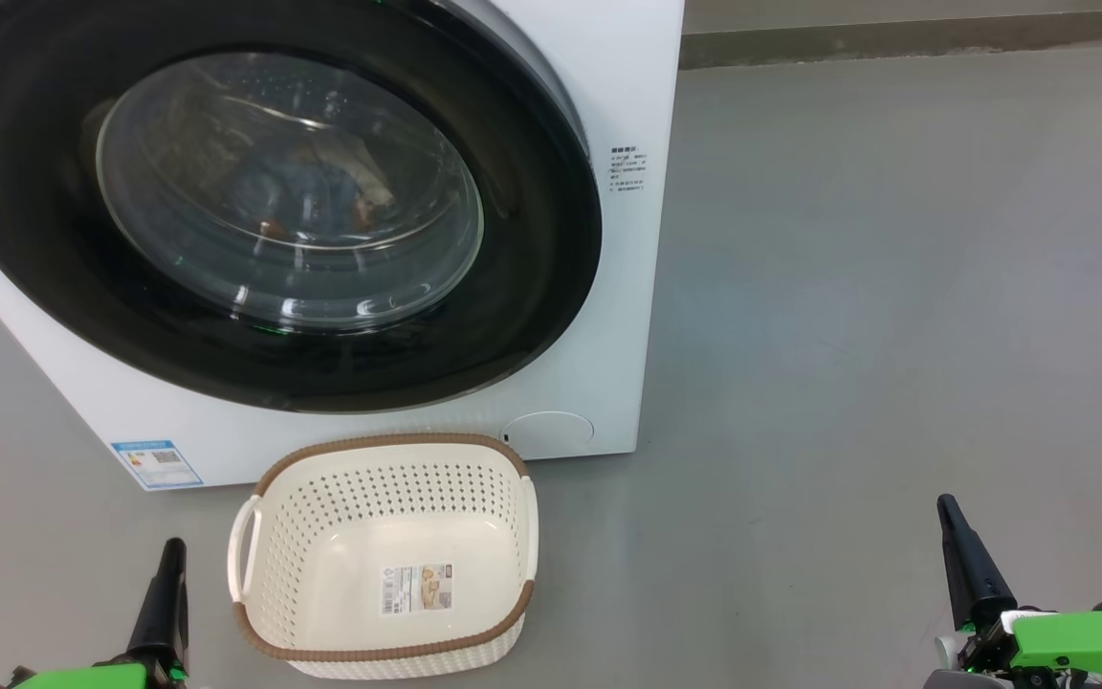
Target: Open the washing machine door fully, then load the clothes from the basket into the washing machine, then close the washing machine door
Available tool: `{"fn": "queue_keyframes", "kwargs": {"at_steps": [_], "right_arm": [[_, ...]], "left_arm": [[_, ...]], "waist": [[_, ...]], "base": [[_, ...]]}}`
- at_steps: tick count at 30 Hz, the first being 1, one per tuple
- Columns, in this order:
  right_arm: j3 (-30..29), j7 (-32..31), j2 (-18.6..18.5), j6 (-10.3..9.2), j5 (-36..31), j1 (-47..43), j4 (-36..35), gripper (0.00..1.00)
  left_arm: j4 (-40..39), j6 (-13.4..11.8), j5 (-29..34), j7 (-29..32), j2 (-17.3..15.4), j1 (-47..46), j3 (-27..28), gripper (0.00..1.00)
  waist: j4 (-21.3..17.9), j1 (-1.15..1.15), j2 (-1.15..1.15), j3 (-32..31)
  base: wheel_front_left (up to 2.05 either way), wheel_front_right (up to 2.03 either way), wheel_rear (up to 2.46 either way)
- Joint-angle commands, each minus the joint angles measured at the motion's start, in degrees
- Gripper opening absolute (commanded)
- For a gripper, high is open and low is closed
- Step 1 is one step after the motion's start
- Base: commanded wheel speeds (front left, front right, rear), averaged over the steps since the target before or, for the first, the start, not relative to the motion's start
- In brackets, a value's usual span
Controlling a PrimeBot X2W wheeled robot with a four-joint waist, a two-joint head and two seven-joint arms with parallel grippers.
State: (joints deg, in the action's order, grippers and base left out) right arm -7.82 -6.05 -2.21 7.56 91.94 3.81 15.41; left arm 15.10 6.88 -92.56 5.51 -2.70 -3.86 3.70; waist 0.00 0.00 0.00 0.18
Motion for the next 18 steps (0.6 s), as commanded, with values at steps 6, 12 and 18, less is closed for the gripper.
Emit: {"fn": "queue_keyframes", "kwargs": {"at_steps": [6,12,18], "right_arm": [[1.3,-0.44,-0.66,-0.08,0.23,2.37,-1.39,0.0],[1.3,-0.44,-0.66,-0.08,0.23,2.37,-1.39,0.0],[1.3,-0.44,-0.66,-0.08,0.23,2.37,-1.39,0.0]], "left_arm": [[-1.07,0.6,-0.24,0.37,-0.75,-2.27,2.06,0.0],[-1.07,0.6,-0.19,0.42,-0.7,-2.27,2.13,0.0],[-1.07,0.6,-0.13,0.47,-0.66,-2.28,2.19,0.0]], "waist": [[0.0,0.0,0.0,0.0],[0.0,0.0,0.0,0.0],[0.0,0.0,0.0,0.0]], "base": [[0.0,0.0,0.0],[0.0,0.0,0.0],[0.0,0.0,0.0]]}}
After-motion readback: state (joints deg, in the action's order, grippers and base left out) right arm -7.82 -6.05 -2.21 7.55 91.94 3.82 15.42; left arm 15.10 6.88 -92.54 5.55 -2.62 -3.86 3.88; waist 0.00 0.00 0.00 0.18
